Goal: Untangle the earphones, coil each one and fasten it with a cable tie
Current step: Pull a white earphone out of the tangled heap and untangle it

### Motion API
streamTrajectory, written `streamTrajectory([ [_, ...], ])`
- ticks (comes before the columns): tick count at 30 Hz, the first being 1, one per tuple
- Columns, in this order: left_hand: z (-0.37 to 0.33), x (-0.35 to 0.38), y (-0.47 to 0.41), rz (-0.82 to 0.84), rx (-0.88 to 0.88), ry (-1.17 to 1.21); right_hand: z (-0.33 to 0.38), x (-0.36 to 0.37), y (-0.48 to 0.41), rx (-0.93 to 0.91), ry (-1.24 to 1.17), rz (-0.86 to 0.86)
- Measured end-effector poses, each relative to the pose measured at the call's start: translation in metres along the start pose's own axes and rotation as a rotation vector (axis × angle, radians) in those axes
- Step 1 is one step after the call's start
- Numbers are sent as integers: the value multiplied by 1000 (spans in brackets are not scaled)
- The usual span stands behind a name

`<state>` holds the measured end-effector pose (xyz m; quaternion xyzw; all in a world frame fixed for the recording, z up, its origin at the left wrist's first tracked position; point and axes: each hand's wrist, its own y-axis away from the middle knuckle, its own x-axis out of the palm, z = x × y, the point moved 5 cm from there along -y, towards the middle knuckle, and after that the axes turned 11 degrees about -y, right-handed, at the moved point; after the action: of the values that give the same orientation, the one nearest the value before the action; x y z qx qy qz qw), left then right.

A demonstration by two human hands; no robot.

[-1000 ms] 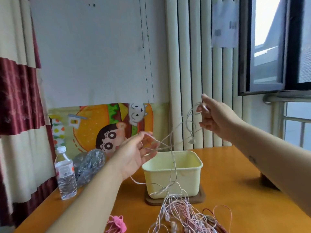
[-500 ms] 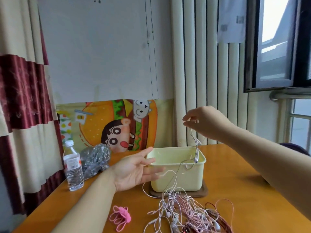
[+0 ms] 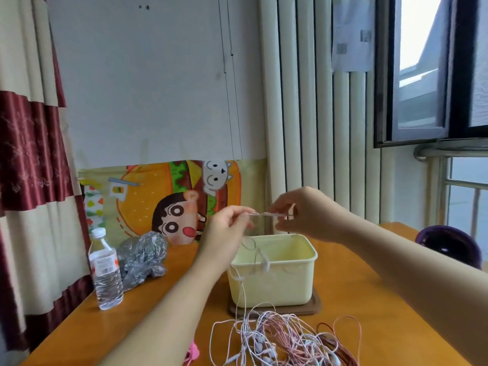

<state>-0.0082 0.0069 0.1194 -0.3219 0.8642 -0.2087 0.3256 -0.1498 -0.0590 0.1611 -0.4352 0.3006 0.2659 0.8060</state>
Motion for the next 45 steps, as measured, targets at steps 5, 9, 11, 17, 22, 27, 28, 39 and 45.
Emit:
streamTrajectory([
  [5, 21, -20, -7, -179, -203, 384, -55, -9, 8, 217, -104, -315],
  [9, 22, -20, -6, -153, -306, 687, -90, 13, 19, 425, -424, -438],
  [11, 21, -22, -7, -170, -302, 765, -101, 31, 25, 555, -607, -462],
  [17, 26, -15, -5, -67, -381, 886, -72, 80, 32, 887, -1878, -240],
  [22, 29, -8, -1, 174, -407, 963, -60, 59, 14, 692, -1739, -166],
  [27, 45, -32, -18, 7, -455, 754, -56, 9, 1, 354, -673, -299],
  [28, 46, -36, -21, -9, -434, 680, -55, 3, -3, 310, -521, -297],
  [39, 10, -50, -34, -172, 24, -634, -51, 8, -10, -34, 846, 73],
  [45, 19, -30, -31, 224, -367, 467, -71, 12, -5, 311, -96, -219],
])
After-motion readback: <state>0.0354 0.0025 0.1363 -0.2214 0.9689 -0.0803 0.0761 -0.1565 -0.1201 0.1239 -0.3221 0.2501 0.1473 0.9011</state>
